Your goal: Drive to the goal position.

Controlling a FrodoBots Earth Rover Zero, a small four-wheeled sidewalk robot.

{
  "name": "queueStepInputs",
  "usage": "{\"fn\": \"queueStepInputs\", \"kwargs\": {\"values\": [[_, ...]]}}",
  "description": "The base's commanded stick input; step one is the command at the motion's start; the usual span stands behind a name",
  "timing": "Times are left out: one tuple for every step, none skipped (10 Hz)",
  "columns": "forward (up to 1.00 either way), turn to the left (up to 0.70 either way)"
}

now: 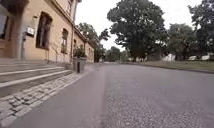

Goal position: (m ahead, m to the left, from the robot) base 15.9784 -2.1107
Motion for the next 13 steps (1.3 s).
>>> {"fn": "queueStepInputs", "kwargs": {"values": [[0.70, 0.04], [0.70, 0.04], [0.70, 0.04], [0.70, 0.04], [0.70, 0.04], [0.70, 0.04], [0.70, 0.04], [0.70, 0.15], [0.70, 0.31], [0.70, 0.30], [0.70, 0.13], [0.70, 0.04], [0.70, 0.04]]}}
